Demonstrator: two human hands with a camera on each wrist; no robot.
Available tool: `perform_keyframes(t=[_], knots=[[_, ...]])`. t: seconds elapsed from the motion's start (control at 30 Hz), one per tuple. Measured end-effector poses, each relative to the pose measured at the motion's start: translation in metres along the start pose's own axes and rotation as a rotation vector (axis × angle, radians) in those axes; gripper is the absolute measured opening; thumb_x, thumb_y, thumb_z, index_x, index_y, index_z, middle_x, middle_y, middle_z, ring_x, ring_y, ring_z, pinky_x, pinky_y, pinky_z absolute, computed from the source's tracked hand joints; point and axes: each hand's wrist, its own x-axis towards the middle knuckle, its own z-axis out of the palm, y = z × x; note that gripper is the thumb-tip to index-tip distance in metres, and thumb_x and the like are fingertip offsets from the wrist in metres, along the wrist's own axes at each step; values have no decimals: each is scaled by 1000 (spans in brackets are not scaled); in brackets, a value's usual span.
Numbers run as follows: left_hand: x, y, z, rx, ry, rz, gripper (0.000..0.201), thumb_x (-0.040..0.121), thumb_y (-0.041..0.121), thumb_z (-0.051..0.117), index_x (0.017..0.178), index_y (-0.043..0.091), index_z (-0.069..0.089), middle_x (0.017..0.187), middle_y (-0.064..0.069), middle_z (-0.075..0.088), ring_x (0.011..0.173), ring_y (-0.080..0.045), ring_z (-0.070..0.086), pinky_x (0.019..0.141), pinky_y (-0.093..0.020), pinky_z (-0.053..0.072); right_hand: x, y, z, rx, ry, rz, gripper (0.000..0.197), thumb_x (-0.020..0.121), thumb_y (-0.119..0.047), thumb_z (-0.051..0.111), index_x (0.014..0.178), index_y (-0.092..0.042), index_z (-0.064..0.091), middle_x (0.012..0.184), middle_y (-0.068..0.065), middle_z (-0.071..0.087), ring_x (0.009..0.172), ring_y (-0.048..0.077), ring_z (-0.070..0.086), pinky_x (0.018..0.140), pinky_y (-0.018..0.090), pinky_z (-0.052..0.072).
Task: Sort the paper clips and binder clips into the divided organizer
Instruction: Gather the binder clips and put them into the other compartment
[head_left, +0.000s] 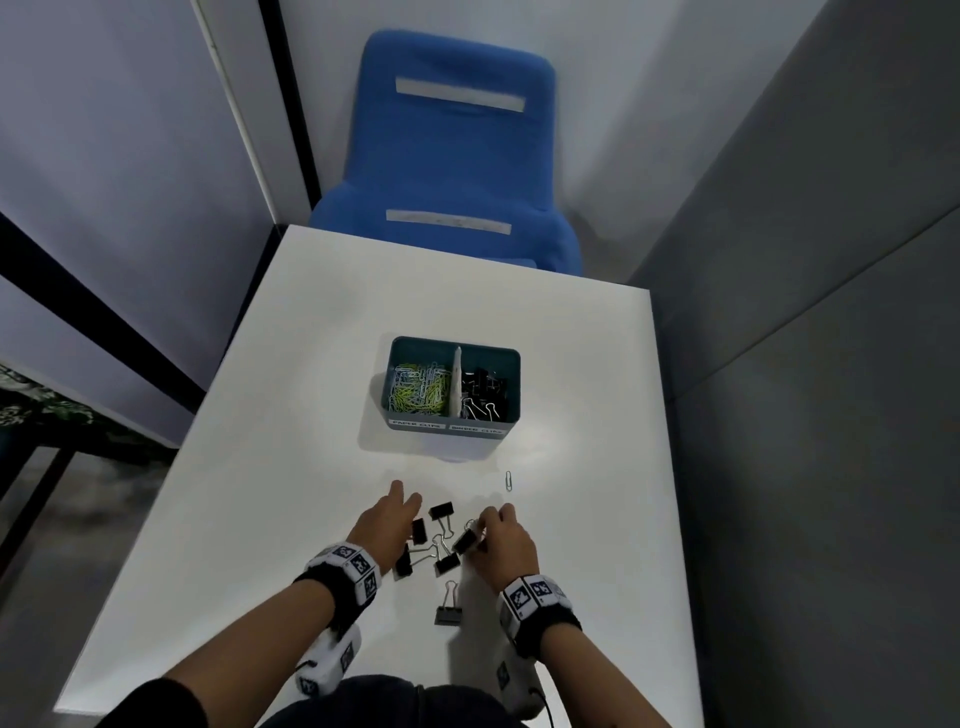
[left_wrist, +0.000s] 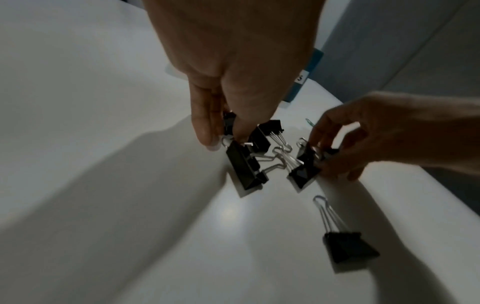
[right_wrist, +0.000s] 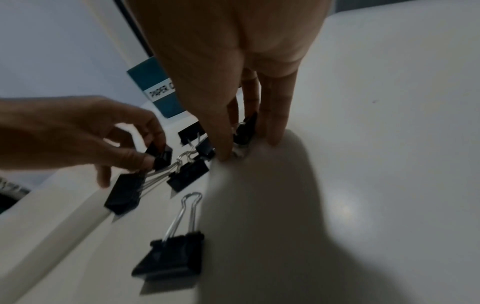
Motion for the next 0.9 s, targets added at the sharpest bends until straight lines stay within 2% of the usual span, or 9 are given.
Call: perform_keyframes(t=[0.07, 0.17, 0.27, 0.33, 0.43, 0.63, 0.7, 0.8, 0.9], knots=[[0, 2, -9, -69, 3, -19, 25, 85, 4, 60, 108, 5, 50, 113, -14, 44, 68, -25, 41, 59, -33, 39, 0, 7, -3, 77, -30, 51, 33, 78, -23, 65, 106, -12, 53, 109, 5, 47, 88, 31, 60, 67, 31, 44], [1, 5, -18, -88, -34, -2, 24, 87, 15, 62, 106, 5, 51, 110, -9, 45, 76, -27, 50, 65, -33, 39, -1, 16, -4, 175, -63, 91, 31, 74, -25, 71, 100, -14, 58, 101, 2, 50, 87, 24, 57, 69, 25, 37], [2, 20, -35, -80, -12, 93, 26, 89, 23, 61, 110, 9, 54, 112, -7, 47, 90, -28, 56, 73, -34, 44, -3, 20, -3, 161, -54, 98, 20, 80, -23, 64, 98, -12, 64, 101, 9, 62, 95, 27, 59, 72, 27, 41], [5, 37, -56, -130, 67, 146, 27, 90, 25, 62, 113, 13, 56, 112, -3, 49, 88, -21, 56, 75, -30, 46, -5, 19, -6, 173, -36, 102, 17, 81, -22, 63, 94, -13, 68, 99, 10, 67, 96, 27, 61, 74, 28, 44], [21, 63, -97, -243, 238, 201, 27, 89, 24, 64, 114, 15, 57, 114, 1, 52, 84, -11, 54, 77, -24, 49, -6, 14, -23, 183, -5, 72, 15, 79, -21, 66, 91, -14, 71, 96, 8, 70, 93, 24, 63, 68, 21, 37], [45, 82, -159, -384, 446, 215, 44, 89, 27, 65, 130, 17, 52, 121, -4, 52, 91, -18, 59, 81, -34, 52, 12, -7, -97, 187, 143, 15, 17, 73, -9, 63, 87, -16, 72, 91, 5, 72, 88, 23, 65, 69, 19, 40], [39, 77, -156, -350, 468, 213, 37, 92, 26, 62, 127, 16, 53, 119, -3, 51, 86, -16, 58, 74, -29, 50, 23, -17, -129, 220, 226, -7, 13, 77, -9, 65, 88, -16, 70, 89, 4, 71, 83, 21, 64, 69, 19, 41], [23, 56, -127, -220, 372, 211, 24, 93, 21, 58, 117, 17, 58, 114, 1, 55, 91, -16, 60, 72, -22, 45, 40, -33, -168, 323, 350, -48, 13, 82, -12, 68, 94, -16, 69, 90, 1, 69, 78, 14, 61, 72, 19, 45], [3, 26, -88, -45, 117, 122, 39, 90, 30, 60, 126, 18, 49, 126, -3, 50, 105, -23, 57, 81, -35, 50, 54, -43, -183, 419, 432, -85, 28, 83, -21, 71, 110, -19, 63, 98, 0, 64, 78, 17, 64, 76, 27, 51]])
